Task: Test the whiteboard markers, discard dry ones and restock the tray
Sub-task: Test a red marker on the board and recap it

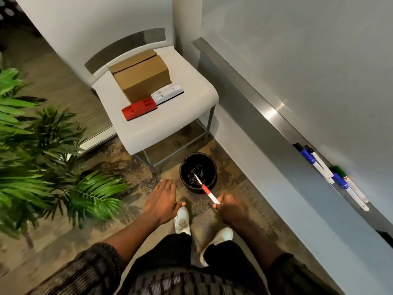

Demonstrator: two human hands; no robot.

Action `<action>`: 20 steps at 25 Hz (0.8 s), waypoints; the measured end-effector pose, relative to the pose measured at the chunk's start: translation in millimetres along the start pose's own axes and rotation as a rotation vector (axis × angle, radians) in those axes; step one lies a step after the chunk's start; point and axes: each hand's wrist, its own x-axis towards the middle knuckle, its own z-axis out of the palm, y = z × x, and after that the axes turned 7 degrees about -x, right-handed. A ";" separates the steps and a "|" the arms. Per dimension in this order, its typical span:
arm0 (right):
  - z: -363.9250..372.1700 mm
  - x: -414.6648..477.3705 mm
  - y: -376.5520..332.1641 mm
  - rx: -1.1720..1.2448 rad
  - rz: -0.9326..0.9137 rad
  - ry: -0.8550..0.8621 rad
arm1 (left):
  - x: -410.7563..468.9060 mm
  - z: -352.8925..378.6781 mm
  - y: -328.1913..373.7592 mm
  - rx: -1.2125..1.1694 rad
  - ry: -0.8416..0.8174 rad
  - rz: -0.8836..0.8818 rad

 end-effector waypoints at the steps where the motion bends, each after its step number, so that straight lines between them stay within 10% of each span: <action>1: 8.7 8.9 -0.1 -0.036 0.032 0.015 | 5.6 3.9 -11.6 0.061 -0.016 0.033; 20: 73.1 237.1 -19.2 -0.216 -0.132 0.145 | 139.8 143.6 -58.7 0.012 0.055 0.024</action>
